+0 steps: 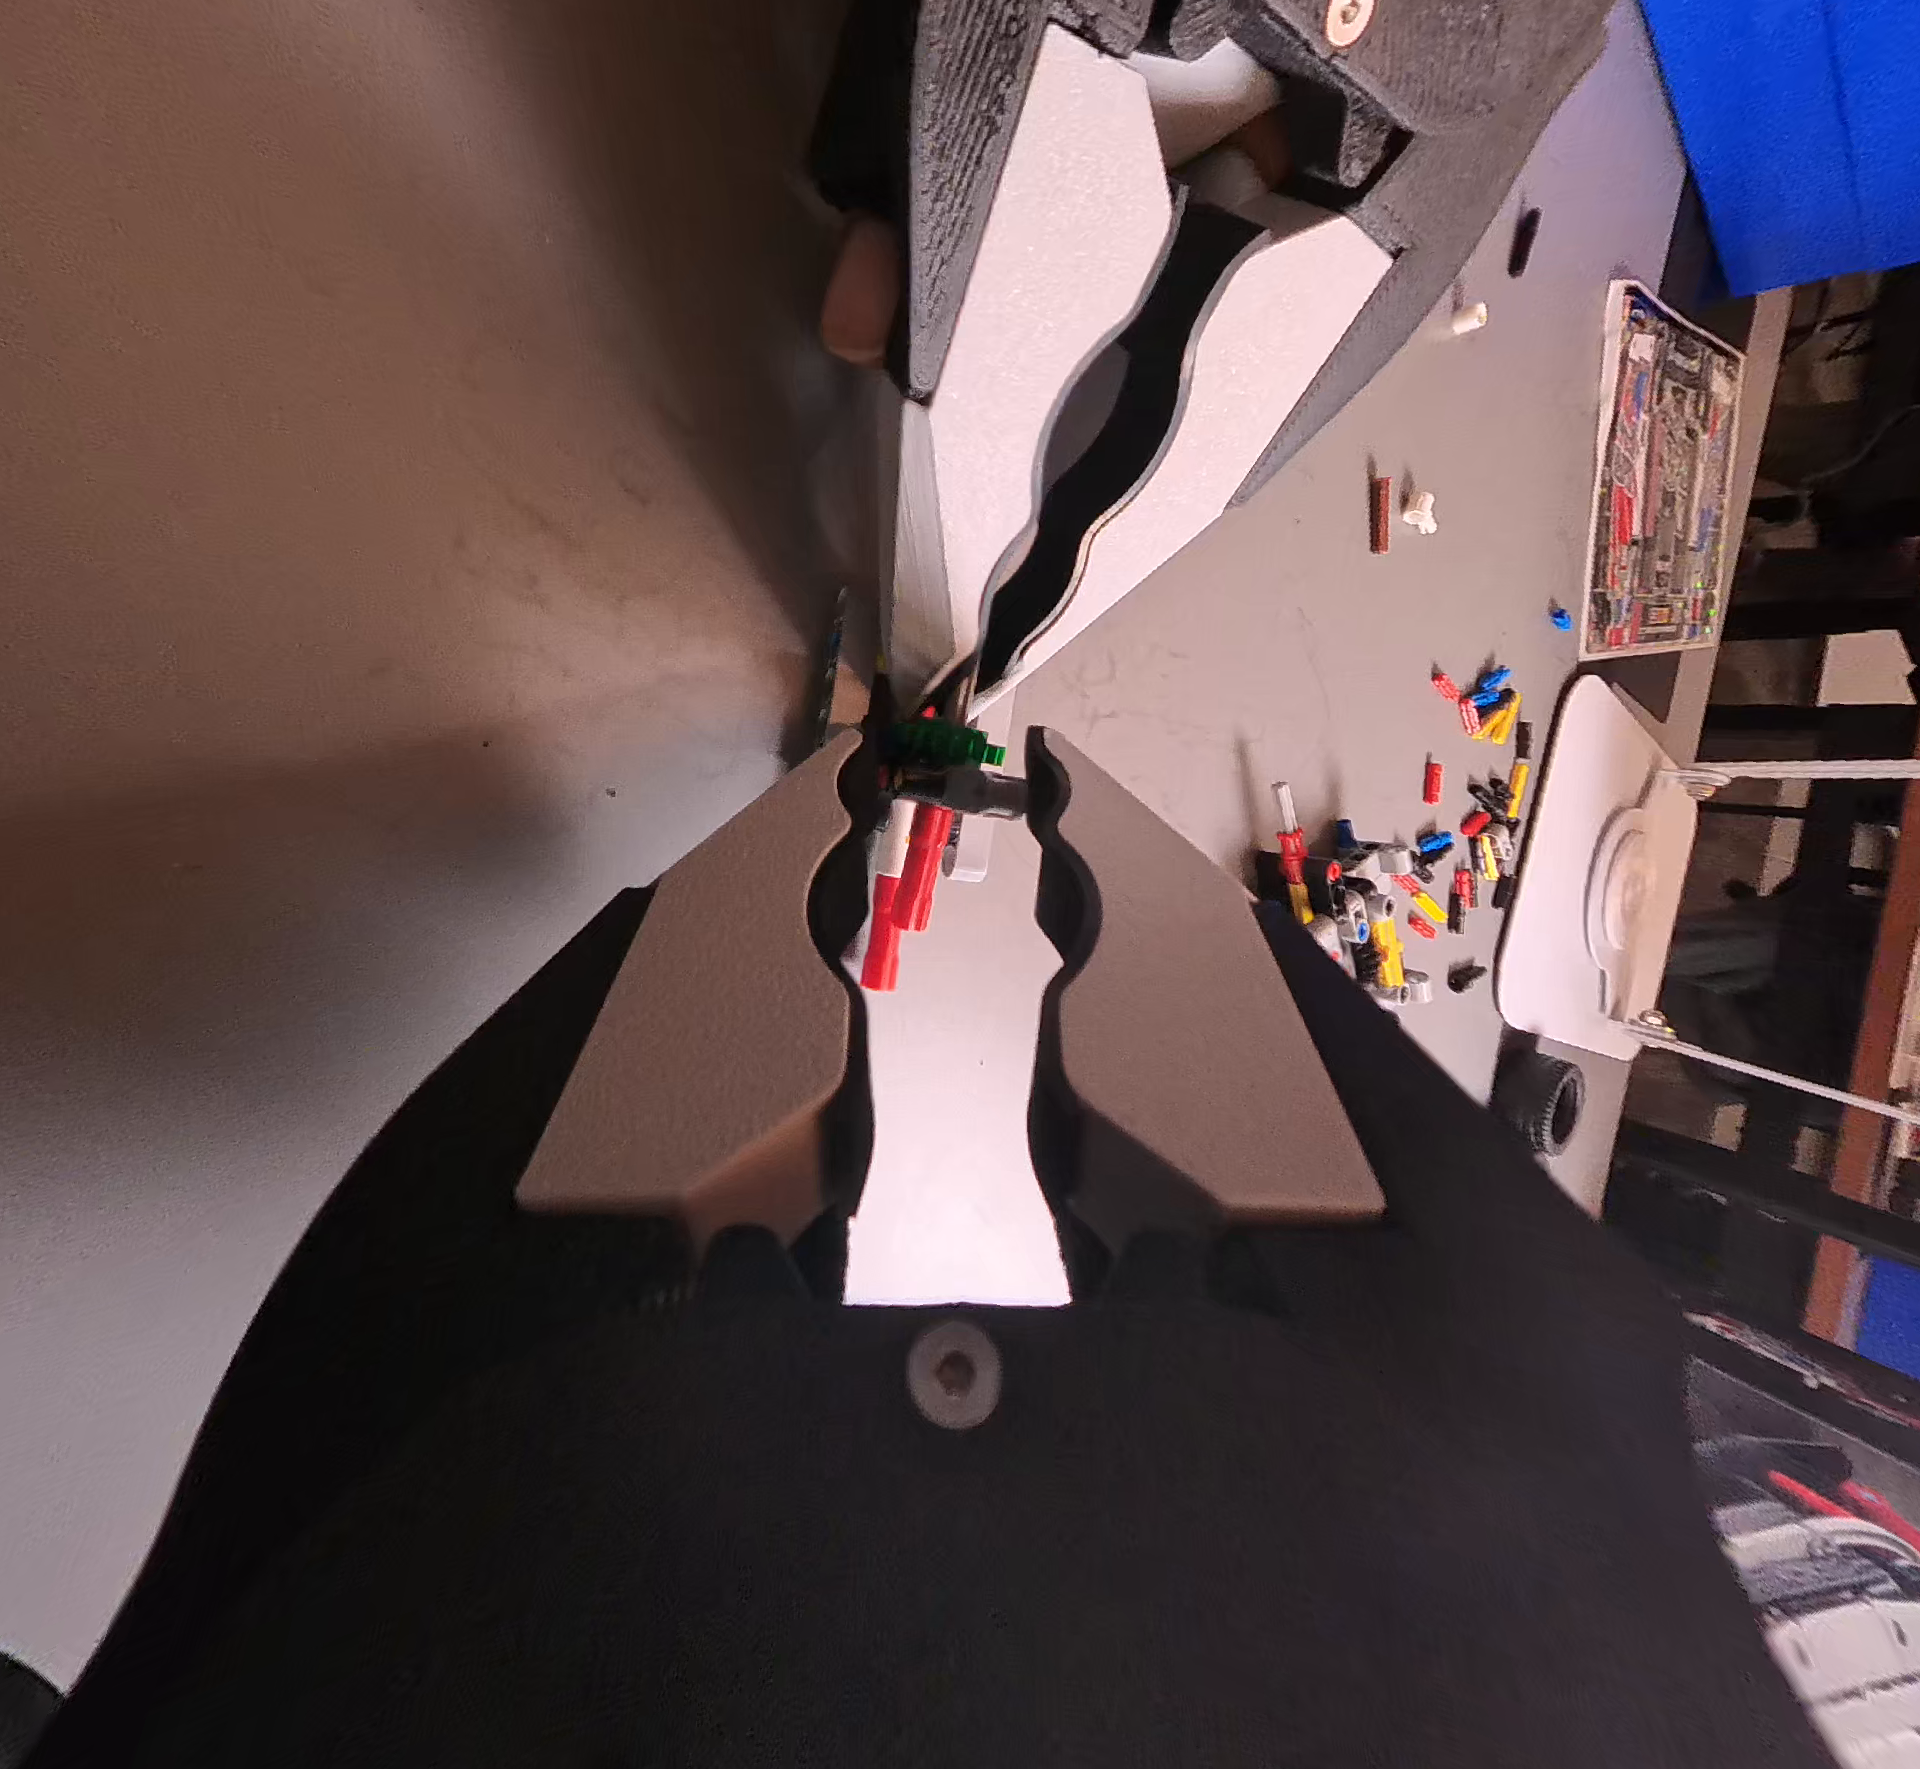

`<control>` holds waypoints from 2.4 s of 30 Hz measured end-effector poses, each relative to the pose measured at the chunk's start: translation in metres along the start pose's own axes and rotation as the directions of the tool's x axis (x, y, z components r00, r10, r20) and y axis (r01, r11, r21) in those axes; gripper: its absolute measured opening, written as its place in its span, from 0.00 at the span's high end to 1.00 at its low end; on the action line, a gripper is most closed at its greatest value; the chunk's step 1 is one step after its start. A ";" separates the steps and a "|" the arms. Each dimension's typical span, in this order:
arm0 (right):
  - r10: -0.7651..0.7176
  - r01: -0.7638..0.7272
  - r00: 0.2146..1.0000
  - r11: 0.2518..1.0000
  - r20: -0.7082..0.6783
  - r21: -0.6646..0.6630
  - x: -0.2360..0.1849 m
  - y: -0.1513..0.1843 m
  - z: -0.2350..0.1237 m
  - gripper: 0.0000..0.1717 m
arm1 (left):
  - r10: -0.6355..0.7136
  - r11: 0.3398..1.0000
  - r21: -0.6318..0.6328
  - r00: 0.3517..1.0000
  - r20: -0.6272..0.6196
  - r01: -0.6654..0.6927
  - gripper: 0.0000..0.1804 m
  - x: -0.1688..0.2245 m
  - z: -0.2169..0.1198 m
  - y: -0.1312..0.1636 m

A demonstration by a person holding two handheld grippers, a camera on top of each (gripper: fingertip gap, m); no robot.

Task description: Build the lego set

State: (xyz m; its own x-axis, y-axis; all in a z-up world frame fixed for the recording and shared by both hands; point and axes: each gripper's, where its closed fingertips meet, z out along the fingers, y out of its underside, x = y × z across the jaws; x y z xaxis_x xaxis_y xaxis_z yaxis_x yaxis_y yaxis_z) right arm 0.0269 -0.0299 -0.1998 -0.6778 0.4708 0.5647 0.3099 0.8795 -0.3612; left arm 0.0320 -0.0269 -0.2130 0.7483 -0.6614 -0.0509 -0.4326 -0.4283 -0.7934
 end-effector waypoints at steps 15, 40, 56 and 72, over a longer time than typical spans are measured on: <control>0.092 -0.102 0.992 0.988 0.089 0.113 -0.001 -0.001 -0.002 0.88 | 0.124 0.992 0.020 0.992 0.021 -0.124 0.70 -0.012 -0.006 -0.002; 0.023 -0.023 1.000 0.996 0.002 -0.084 0.014 -0.003 -0.009 0.85 | -0.253 0.966 0.041 0.967 -0.038 0.254 0.99 -0.020 -0.016 -0.008; 0.049 -0.076 0.991 0.970 -0.123 -0.230 -0.008 0.003 0.012 0.86 | -0.322 0.944 0.056 0.946 -0.044 0.324 0.99 -0.025 -0.017 -0.005; 0.029 -0.086 0.980 0.954 -0.195 -0.288 0.007 0.006 0.005 0.87 | -0.319 0.945 0.059 0.947 -0.048 0.321 0.98 -0.023 -0.014 -0.008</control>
State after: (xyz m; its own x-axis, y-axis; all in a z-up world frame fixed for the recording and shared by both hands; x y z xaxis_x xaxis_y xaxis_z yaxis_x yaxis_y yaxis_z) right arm 0.0204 -0.0220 -0.2018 -0.5252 0.5008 0.6880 0.5456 0.8186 -0.1794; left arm 0.0106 -0.0169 -0.1971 0.8221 -0.5192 0.2338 -0.1390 -0.5811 -0.8019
